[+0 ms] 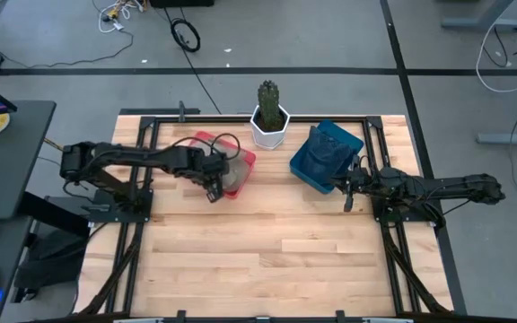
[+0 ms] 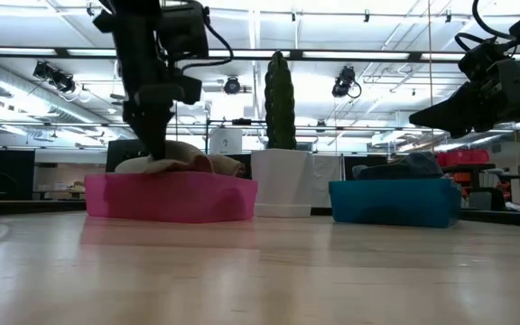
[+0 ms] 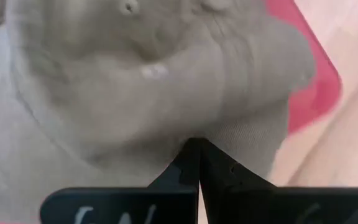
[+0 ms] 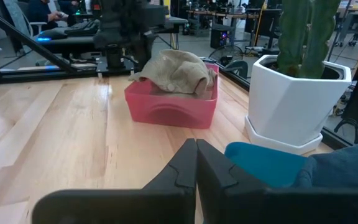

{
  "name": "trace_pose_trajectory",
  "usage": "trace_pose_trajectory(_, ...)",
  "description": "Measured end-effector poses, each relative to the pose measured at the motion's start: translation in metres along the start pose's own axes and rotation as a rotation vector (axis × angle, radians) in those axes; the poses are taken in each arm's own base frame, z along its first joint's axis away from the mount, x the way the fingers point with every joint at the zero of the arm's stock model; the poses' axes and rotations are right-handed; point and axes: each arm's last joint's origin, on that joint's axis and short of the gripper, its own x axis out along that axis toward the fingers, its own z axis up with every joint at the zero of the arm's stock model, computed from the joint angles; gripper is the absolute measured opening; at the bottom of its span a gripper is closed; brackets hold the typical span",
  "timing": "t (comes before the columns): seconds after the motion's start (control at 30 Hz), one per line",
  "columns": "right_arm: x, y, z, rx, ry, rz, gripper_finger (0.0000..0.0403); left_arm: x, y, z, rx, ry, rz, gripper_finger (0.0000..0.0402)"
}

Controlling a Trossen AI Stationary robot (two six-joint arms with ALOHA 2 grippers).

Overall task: Pick & Place hat
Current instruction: Put the brown cap into the red bin

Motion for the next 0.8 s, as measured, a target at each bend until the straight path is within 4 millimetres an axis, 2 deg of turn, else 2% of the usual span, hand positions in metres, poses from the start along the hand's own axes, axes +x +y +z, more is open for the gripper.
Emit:
trace_pose_trajectory(0.27,0.000,0.000,0.000,0.000,0.000,0.000,0.0009,0.013,0.009,0.006,-0.038,-0.097,-0.018,0.0002)
trace_pose_trajectory(0.63,0.000,0.000,0.000,0.000,0.000,-0.001,0.0009,0.042,0.011,-0.021,-0.065,-0.015,-0.035,0.0002)
trace_pose_trajectory(0.8,0.000,0.000,0.000,0.000,0.000,-0.001,0.0009,0.043,0.011,-0.023,-0.093,-0.010,-0.047,0.0002)
